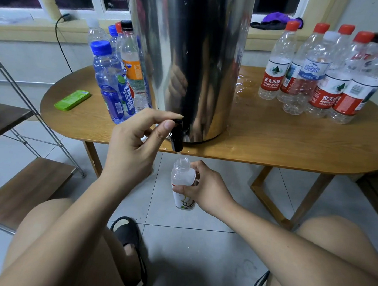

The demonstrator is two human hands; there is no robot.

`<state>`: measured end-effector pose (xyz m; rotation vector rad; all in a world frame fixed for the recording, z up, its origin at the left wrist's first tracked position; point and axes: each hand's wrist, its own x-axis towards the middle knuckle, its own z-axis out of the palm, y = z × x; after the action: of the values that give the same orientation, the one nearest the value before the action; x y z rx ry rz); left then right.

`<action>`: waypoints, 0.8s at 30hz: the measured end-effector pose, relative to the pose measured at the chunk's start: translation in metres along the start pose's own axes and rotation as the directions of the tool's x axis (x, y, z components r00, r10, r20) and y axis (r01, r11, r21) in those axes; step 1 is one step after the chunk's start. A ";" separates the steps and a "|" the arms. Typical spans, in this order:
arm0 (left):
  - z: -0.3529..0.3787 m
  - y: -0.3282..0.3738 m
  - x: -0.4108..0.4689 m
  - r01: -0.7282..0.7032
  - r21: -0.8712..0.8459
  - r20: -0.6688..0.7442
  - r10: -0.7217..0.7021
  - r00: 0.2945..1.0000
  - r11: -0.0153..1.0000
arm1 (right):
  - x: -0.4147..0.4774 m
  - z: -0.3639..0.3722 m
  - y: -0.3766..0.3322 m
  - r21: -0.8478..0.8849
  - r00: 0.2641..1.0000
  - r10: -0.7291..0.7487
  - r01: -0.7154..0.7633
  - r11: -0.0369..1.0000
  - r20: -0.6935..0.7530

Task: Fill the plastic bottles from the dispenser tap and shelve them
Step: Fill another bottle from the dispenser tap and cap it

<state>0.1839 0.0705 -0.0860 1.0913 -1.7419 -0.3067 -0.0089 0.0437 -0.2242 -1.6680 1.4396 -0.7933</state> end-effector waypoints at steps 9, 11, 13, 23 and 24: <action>0.000 0.000 0.000 0.000 -0.003 0.001 0.000 1.000 1.000 | 0.000 0.000 0.000 -0.012 1.000 0.000 -0.001 1.000 -0.002; 0.000 0.000 0.000 0.000 -0.005 0.003 0.000 1.000 1.000 | 0.000 0.001 0.000 -0.010 1.000 0.001 -0.001 1.000 -0.001; 0.000 0.000 0.000 -0.001 -0.007 0.001 0.001 1.000 1.000 | 0.000 0.000 0.000 -0.006 1.000 0.000 0.000 1.000 -0.001; 0.000 0.000 -0.001 0.001 -0.007 -0.006 -0.001 1.000 1.000 | -0.001 -0.001 -0.002 -0.026 1.000 -0.005 0.005 1.000 -0.002; 0.000 0.000 -0.001 0.000 -0.003 -0.004 0.000 1.000 1.000 | -0.001 -0.001 -0.002 -0.022 1.000 -0.006 0.006 1.000 -0.001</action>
<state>0.1840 0.0711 -0.0861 1.0890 -1.7373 -0.3075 -0.0094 0.0449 -0.2220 -1.6892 1.4503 -0.7844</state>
